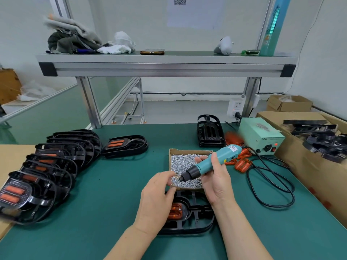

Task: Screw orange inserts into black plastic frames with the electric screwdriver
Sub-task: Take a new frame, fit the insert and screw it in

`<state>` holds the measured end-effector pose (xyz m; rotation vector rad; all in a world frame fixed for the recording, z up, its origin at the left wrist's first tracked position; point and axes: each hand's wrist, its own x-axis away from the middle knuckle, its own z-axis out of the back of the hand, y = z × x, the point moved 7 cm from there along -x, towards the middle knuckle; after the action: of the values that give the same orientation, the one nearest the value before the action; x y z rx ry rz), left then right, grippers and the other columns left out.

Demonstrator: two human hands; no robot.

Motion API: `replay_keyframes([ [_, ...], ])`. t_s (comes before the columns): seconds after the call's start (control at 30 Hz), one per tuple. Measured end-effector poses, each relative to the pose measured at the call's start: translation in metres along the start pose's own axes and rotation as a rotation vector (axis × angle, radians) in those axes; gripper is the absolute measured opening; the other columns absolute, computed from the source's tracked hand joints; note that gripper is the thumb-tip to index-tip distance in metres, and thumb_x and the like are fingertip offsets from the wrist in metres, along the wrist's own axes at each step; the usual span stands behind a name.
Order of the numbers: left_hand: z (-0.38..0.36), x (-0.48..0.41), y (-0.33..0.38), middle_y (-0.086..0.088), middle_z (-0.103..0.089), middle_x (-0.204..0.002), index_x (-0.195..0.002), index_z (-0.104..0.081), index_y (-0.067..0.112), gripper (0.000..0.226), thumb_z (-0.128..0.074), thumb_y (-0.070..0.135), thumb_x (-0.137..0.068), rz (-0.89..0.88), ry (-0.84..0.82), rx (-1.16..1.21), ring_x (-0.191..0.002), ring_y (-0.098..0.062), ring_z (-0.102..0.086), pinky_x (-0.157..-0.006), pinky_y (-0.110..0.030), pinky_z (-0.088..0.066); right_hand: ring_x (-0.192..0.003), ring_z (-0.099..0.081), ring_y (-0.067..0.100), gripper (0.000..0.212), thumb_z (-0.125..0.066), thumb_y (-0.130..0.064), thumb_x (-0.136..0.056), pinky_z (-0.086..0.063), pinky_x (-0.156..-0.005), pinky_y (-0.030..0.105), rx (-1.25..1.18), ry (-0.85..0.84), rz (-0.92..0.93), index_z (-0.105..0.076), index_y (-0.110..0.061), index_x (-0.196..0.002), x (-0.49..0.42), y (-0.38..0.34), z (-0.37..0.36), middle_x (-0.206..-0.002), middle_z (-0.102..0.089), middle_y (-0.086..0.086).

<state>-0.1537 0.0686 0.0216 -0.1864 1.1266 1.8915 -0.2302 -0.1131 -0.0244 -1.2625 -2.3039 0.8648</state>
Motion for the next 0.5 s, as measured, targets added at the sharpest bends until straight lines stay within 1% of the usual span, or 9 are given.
replay_keyframes([
  [0.07, -0.001, 0.001, -0.009, 0.015, -0.064, -0.086, -0.112, -0.067, 0.024, 0.038, -0.075, 0.002, -0.081, 0.138, -0.051, 0.089, -0.09, 0.002, -0.061, -0.086, -0.013, -0.044, -0.088, -0.073, 0.022, 0.021, -0.056, -0.026, -0.101, -0.059, -0.079, 0.034, -0.019, 0.008, 0.004, -0.051, -0.013, -0.117, -0.001, -0.001, 0.0, -0.087, -0.07, 0.01],
  [0.1, -0.001, 0.002, -0.015, 0.015, -0.067, -0.084, -0.108, -0.068, 0.027, 0.033, -0.075, 0.006, -0.082, 0.206, -0.067, 0.14, -0.089, 0.003, -0.062, -0.084, -0.012, -0.045, -0.087, -0.073, 0.021, 0.021, -0.056, -0.026, -0.101, -0.059, -0.08, 0.035, -0.027, 0.012, 0.006, -0.051, -0.013, -0.116, -0.001, -0.001, 0.001, -0.086, -0.07, 0.01],
  [0.2, 0.0, 0.002, -0.023, 0.015, -0.07, -0.078, -0.086, -0.069, 0.032, 0.01, -0.072, 0.024, -0.087, 0.337, -0.104, 0.227, -0.078, 0.0, -0.063, -0.071, -0.009, -0.044, -0.086, -0.072, 0.021, 0.02, -0.056, -0.026, -0.101, -0.058, -0.082, 0.036, -0.041, 0.017, -0.002, -0.051, -0.012, -0.115, -0.003, -0.001, 0.001, -0.086, -0.07, 0.009],
  [0.23, -0.001, 0.001, -0.024, 0.014, -0.069, -0.076, -0.079, -0.067, 0.031, 0.012, -0.068, 0.029, -0.091, 0.353, -0.134, 0.212, -0.075, -0.003, -0.062, -0.068, -0.011, -0.044, -0.087, -0.072, 0.022, 0.02, -0.056, -0.026, -0.101, -0.057, -0.083, 0.036, -0.041, 0.018, -0.005, -0.051, -0.012, -0.116, -0.002, 0.0, 0.001, -0.086, -0.07, 0.009],
  [0.27, -0.003, 0.0, -0.026, 0.012, -0.068, -0.074, -0.074, -0.066, 0.029, 0.019, -0.063, 0.031, -0.093, 0.365, -0.166, 0.198, -0.071, -0.006, -0.06, -0.067, -0.015, -0.044, -0.087, -0.072, 0.022, 0.021, -0.056, -0.025, -0.101, -0.056, -0.085, 0.037, -0.04, 0.018, -0.008, -0.051, -0.012, -0.117, -0.002, 0.0, 0.001, -0.086, -0.07, 0.009],
  [0.33, -0.006, -0.001, -0.029, 0.007, -0.068, -0.07, -0.072, -0.065, 0.027, 0.025, -0.061, 0.031, -0.096, 0.416, -0.222, 0.221, -0.066, -0.008, -0.058, -0.07, -0.025, -0.047, -0.088, -0.073, 0.022, 0.021, -0.056, -0.025, -0.101, -0.055, -0.086, 0.038, -0.034, 0.016, -0.013, -0.051, -0.012, -0.117, -0.002, 0.0, 0.001, -0.088, -0.069, 0.009],
  [0.37, -0.007, -0.002, -0.03, 0.005, -0.068, -0.07, -0.071, -0.066, 0.028, 0.024, -0.062, 0.029, -0.095, 0.444, -0.237, 0.253, -0.064, -0.007, -0.057, -0.071, -0.027, -0.047, -0.087, -0.072, 0.021, 0.022, -0.056, -0.025, -0.101, -0.055, -0.086, 0.038, -0.034, 0.013, -0.013, -0.051, -0.012, -0.117, -0.002, 0.0, 0.001, -0.088, -0.068, 0.01],
  [0.43, -0.009, -0.003, -0.031, 0.004, -0.069, -0.071, -0.07, -0.066, 0.03, 0.023, -0.065, 0.026, -0.093, 0.453, -0.244, 0.279, -0.064, -0.005, -0.055, -0.07, -0.025, -0.047, -0.085, -0.072, 0.021, 0.023, -0.056, -0.025, -0.101, -0.056, -0.084, 0.036, -0.032, 0.004, -0.009, -0.051, -0.012, -0.119, -0.001, 0.0, 0.001, -0.088, -0.068, 0.009],
  [0.5, -0.008, -0.005, -0.027, 0.007, -0.067, -0.07, -0.068, -0.066, 0.027, 0.022, -0.069, 0.022, -0.089, 0.382, -0.225, 0.23, -0.061, -0.001, -0.052, -0.065, -0.017, -0.044, -0.083, -0.072, 0.019, 0.024, -0.056, -0.025, -0.102, -0.057, -0.081, 0.034, -0.024, 0.0, -0.005, -0.05, -0.012, -0.121, -0.001, -0.001, 0.001, -0.086, -0.068, 0.007],
])
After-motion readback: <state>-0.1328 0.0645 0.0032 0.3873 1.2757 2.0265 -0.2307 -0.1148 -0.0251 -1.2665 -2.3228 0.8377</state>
